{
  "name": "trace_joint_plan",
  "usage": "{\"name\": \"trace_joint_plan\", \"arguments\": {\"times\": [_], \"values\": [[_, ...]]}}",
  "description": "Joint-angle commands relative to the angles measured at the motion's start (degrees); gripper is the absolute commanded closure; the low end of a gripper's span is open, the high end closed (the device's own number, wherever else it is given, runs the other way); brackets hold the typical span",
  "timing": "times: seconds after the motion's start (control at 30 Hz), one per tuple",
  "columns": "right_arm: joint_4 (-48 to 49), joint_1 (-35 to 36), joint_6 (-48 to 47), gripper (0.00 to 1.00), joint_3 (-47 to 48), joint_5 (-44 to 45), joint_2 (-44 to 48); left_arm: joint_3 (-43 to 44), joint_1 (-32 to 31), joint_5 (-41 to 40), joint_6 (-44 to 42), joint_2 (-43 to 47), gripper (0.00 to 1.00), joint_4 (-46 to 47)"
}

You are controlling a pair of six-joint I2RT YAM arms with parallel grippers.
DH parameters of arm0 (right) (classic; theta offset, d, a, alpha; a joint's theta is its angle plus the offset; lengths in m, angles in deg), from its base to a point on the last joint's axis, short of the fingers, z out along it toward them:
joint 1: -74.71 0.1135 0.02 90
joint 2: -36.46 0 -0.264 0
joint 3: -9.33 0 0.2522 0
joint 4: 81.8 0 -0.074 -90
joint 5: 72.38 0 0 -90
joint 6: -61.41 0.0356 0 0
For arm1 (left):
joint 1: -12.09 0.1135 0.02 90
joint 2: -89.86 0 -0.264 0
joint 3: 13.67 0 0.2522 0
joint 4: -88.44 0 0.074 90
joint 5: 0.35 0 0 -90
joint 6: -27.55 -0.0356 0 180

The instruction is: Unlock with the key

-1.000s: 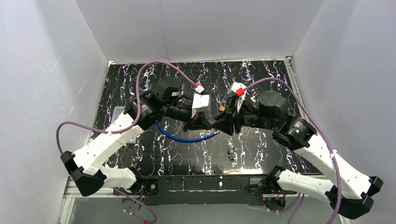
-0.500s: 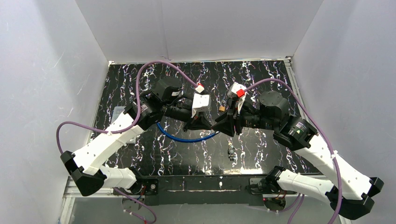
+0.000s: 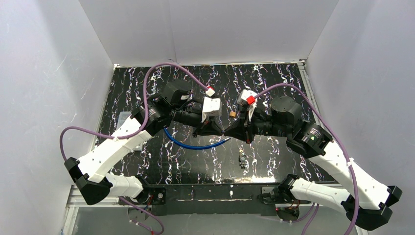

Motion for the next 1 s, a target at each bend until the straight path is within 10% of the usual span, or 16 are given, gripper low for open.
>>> {"name": "trace_joint_plan", "arguments": {"times": [0.0,0.1,0.23,0.3,0.7,0.97], "values": [[-0.06,-0.10,-0.86,0.99,0.76,3.04,0.99,2.20,-0.14,1.71,0.09,0.64,1.00,-0.18],[0.52,-0.12,-0.63,0.99,-0.32,4.57,2.61,2.26,-0.17,1.38,0.00,0.50,1.00,-0.20],[0.24,-0.20,0.63,0.99,-2.19,6.57,4.87,2.53,-0.14,-0.81,1.25,0.30,0.42,0.39],[-0.13,-0.21,1.58,0.99,-3.49,7.55,6.31,2.69,-0.18,-3.34,2.03,0.28,0.29,0.93],[-5.37,-0.45,11.28,0.99,-12.33,29.46,18.02,10.08,10.54,-6.53,10.48,-16.10,0.21,1.82],[-9.16,-0.67,20.09,0.99,-14.84,42.87,23.35,27.52,10.86,-0.82,-8.36,-40.24,0.17,-5.66]]}}
